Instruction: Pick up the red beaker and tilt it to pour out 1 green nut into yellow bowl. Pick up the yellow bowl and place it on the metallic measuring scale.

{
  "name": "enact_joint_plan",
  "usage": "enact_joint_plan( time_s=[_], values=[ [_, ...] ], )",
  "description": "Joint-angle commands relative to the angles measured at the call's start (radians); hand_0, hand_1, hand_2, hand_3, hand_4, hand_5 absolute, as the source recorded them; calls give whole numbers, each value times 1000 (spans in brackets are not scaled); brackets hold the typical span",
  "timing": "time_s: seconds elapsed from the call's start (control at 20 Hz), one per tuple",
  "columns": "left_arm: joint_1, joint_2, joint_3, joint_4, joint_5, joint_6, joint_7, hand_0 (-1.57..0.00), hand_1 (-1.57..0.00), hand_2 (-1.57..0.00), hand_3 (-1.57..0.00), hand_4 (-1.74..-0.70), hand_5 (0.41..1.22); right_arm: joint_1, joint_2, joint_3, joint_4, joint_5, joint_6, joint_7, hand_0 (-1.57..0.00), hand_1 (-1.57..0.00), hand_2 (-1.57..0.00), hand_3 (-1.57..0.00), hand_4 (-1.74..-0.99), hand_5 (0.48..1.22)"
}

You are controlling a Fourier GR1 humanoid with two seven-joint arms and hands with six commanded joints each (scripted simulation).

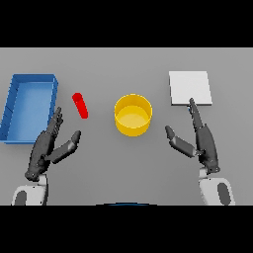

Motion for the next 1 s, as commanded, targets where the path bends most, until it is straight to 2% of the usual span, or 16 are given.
enact_joint_plan(
  time_s=[0.0, 0.05, 0.15, 0.45, 0.6, 0.75, 0.95],
  values=[
    [-27, -3, 5, 33, 0, 1, -2, 1, 1, 1, 1, -1136, 648, -1, 4, 4, 5, -7, 9, -7, 1, 1, 1, 1, -1163, 624],
    [-43, 0, 12, 56, -2, 1, -2, 1, 1, 1, 1, -1137, 647, -8, 9, 2, 11, -18, 14, 5, 1, 1, 1, 1, -1180, 627],
    [-107, -9, 29, 133, 3, 4, 15, 1, 1, 1, 1, -1158, 645, 1, 5, -4, 6, -36, 27, -8, 1, 1, 1, 1, -1197, 627],
    [-288, 8, 89, 376, 8, -6, -58, 1, 1, 1, 1, -1178, 637, -3, 10, -9, 14, -51, 35, -18, 1, 1, 1, 1, -1229, 626],
    [-346, -1, 87, 444, -9, -2, -93, 1, 1, 1, 1, -1189, 641, 10, 6, -5, 9, -41, 32, -26, 1, 1, 1, 1, -1222, 626],
    [-413, -3, 92, 513, -29, 13, -98, 1, 1, 1, 1, -1201, 654, 4, 10, -9, -6, -56, 36, -5, 1, 1, 1, 1, -1229, 628],
    [-482, -4, 101, 599, -51, 32, -99, 1, 1, 1, 1, -1196, 664, 5, 7, -12, -1, -57, 38, -5, 1, 1, 1, 1, -1233, 634]
  ],
)
